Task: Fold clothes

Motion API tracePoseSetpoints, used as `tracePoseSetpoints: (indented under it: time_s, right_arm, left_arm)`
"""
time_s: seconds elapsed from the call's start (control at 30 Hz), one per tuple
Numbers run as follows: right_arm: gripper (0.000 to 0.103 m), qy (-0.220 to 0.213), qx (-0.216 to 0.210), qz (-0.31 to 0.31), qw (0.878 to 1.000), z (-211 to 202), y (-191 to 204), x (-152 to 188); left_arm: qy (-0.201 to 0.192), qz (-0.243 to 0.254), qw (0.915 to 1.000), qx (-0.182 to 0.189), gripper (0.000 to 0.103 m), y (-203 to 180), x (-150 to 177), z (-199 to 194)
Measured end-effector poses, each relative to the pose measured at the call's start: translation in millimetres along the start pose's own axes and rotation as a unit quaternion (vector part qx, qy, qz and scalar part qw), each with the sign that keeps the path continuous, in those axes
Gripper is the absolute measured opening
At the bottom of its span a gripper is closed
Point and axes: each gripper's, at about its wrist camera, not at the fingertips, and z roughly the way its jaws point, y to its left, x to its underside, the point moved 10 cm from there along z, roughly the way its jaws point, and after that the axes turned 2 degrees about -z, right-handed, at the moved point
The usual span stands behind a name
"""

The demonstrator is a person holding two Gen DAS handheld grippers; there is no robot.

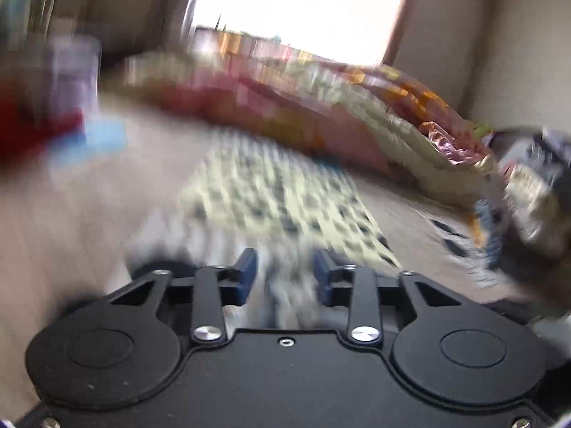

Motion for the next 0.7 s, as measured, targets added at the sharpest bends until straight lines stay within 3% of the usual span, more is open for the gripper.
tracePoseSetpoints:
  time_s: [0.1, 0.2, 0.3, 0.37, 0.43, 0.57, 0.63, 0.7]
  right_arm:
    - [0.062, -0.034, -0.010, -0.003, 0.999, -16.2, 2.9, -9.1]
    - [0.061, -0.068, 0.000, 0.006, 0.998, -27.6, -4.3, -15.3]
    - [0.059, -0.078, 0.003, 0.025, 0.997, -25.7, -15.8, -16.8]
    - [0.059, -0.048, -0.003, 0.013, 0.999, -11.7, -15.0, -9.1]
    - [0.060, 0.007, -0.014, -0.005, 1.000, 9.5, -10.8, 7.1]
    - [0.062, 0.019, -0.022, 0.002, 1.000, 15.4, -14.1, 7.5]
    - [0.061, 0.022, -0.010, -0.016, 1.000, 10.4, -11.1, 3.4]
    - [0.058, -0.019, -0.001, -0.030, 0.999, -13.5, -5.9, -13.0]
  left_arm:
    - [-0.021, 0.022, 0.9983, 0.049, 0.039, -25.1, -4.2, 3.5]
    - [0.008, 0.061, 0.9948, 0.082, 0.038, -46.2, 11.4, 27.9]
    - [0.042, 0.113, 0.9897, 0.076, 0.038, -49.9, 27.7, 54.4]
    - [0.097, 0.127, 0.9860, 0.049, 0.034, -34.0, 49.5, 74.0]
    - [0.097, 0.142, 0.9837, 0.053, 0.035, -32.9, 54.8, 78.7]
    - [0.091, 0.161, 0.9815, 0.048, 0.035, -34.5, 57.4, 77.5]
    - [0.081, 0.176, 0.9801, 0.042, 0.035, -41.4, 53.9, 72.5]
    - [0.062, 0.215, 0.9740, 0.033, 0.035, -51.8, 48.2, 60.7]
